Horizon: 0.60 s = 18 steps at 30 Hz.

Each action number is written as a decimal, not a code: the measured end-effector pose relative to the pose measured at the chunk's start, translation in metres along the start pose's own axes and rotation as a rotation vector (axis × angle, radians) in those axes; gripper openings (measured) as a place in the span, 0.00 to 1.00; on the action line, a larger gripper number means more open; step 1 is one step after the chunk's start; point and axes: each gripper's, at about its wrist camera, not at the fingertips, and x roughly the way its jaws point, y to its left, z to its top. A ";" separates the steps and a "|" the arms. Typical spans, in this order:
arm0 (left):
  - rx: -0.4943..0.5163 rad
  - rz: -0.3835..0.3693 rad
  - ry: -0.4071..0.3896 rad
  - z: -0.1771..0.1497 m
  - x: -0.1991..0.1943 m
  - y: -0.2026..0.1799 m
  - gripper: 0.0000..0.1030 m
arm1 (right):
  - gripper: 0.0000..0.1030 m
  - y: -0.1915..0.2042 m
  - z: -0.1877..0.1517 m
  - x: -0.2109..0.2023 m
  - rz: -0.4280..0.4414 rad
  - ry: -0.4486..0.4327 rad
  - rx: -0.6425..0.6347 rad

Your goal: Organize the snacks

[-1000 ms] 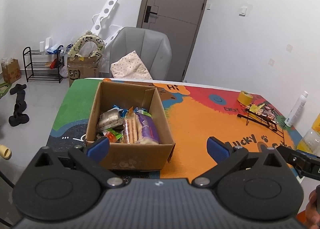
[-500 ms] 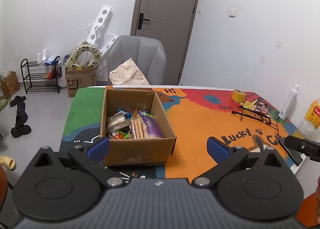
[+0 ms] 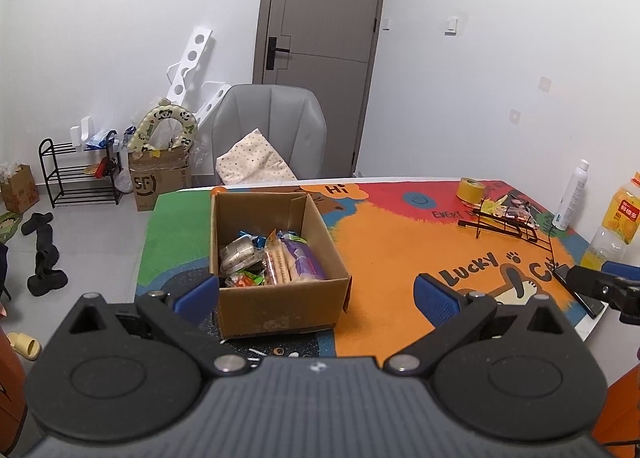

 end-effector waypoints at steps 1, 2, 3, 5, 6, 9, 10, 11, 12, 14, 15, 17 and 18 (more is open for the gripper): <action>-0.002 -0.001 0.000 0.000 -0.001 0.001 1.00 | 1.00 0.000 0.000 0.000 -0.006 -0.001 -0.006; -0.003 -0.002 0.001 0.000 -0.001 0.001 1.00 | 1.00 0.001 -0.001 0.000 -0.011 0.000 -0.009; -0.002 -0.002 0.001 0.000 -0.001 0.002 1.00 | 1.00 0.001 -0.001 0.000 -0.011 0.002 -0.008; 0.004 -0.002 0.002 0.000 -0.001 0.002 1.00 | 1.00 0.001 -0.001 0.000 -0.009 0.005 -0.003; 0.007 -0.002 0.002 0.000 -0.001 0.002 1.00 | 1.00 0.001 -0.001 0.000 -0.009 0.005 -0.002; 0.006 -0.003 0.005 0.000 -0.002 0.002 1.00 | 1.00 0.001 -0.001 0.000 -0.008 0.004 -0.003; 0.007 -0.003 0.006 -0.001 -0.002 0.002 1.00 | 1.00 0.001 -0.001 0.000 -0.007 0.003 -0.004; 0.006 -0.001 0.006 -0.001 -0.002 0.003 1.00 | 1.00 0.001 -0.001 0.000 -0.007 0.002 -0.005; 0.006 -0.001 0.007 -0.001 -0.002 0.004 1.00 | 1.00 0.001 -0.001 0.000 -0.007 0.001 -0.005; 0.005 -0.002 0.009 -0.002 -0.002 0.004 1.00 | 1.00 0.001 -0.001 0.000 -0.007 0.002 -0.003; 0.006 0.000 0.008 -0.002 -0.002 0.004 1.00 | 1.00 0.001 -0.001 0.000 -0.007 0.002 -0.002; 0.008 0.000 0.008 -0.002 -0.001 0.004 1.00 | 1.00 0.001 -0.001 -0.001 -0.008 0.004 -0.001; 0.007 0.000 0.009 -0.002 -0.001 0.004 1.00 | 1.00 0.001 -0.001 -0.001 -0.008 0.004 0.000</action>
